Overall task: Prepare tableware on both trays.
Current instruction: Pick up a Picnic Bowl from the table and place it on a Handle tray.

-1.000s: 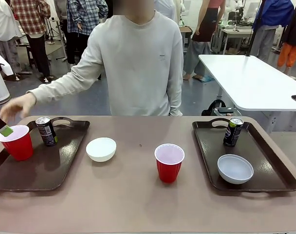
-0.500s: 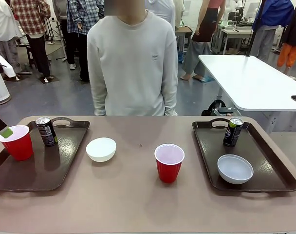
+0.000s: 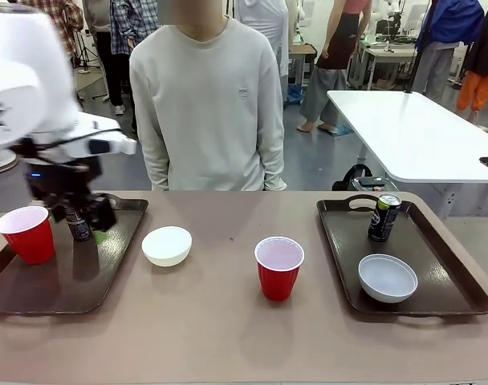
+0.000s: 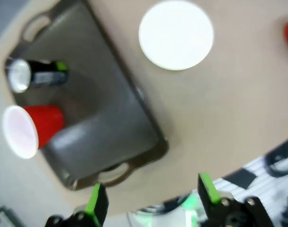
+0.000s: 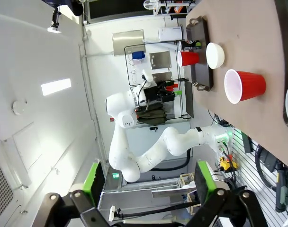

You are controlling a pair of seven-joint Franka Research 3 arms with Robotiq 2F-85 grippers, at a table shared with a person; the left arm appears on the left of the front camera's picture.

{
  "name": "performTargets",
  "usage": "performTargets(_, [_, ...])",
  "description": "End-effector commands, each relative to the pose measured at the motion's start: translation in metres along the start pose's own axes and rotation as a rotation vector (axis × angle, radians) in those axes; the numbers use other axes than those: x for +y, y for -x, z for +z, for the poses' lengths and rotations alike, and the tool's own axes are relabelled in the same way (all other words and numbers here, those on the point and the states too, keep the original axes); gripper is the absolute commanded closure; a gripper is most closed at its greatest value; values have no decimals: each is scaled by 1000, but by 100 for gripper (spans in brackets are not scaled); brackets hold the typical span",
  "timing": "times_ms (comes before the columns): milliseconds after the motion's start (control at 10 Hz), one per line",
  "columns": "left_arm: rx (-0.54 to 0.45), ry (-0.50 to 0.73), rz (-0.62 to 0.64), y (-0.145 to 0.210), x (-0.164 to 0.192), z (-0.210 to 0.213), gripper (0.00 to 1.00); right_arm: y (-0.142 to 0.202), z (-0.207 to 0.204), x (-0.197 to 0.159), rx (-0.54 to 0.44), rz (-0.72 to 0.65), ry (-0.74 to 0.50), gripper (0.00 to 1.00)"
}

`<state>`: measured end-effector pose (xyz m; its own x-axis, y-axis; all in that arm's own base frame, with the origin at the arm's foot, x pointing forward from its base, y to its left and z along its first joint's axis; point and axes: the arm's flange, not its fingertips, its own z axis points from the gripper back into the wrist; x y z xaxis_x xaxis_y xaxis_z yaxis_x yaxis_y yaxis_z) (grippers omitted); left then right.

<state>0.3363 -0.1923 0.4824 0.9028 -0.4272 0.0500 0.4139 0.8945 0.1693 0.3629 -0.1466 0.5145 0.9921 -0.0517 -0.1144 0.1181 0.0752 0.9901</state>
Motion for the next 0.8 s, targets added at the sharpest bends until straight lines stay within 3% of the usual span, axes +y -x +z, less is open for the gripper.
performTargets(0, [76, 57, 46, -53, -5, 7, 0, 0, 2, 3, 6, -19, -11, 0])
performTargets(200, [-33, 172, 122, -83, -15, 2, 0, 0, 2, 3, 6, -19, -11, 0])
performTargets(400, [-86, 187, 143, -105, -8, -5, 0, 0, 2, 3, 6, -19, -11, 0])
performTargets(500, [-4, 145, 98, -90, -11, -3, 0, 0, 2, 3, 6, -19, -11, 0])
performTargets(700, [-4, 145, 98, -90, -11, -3, 0, 0, 2, 3, 6, -19, -11, 0])
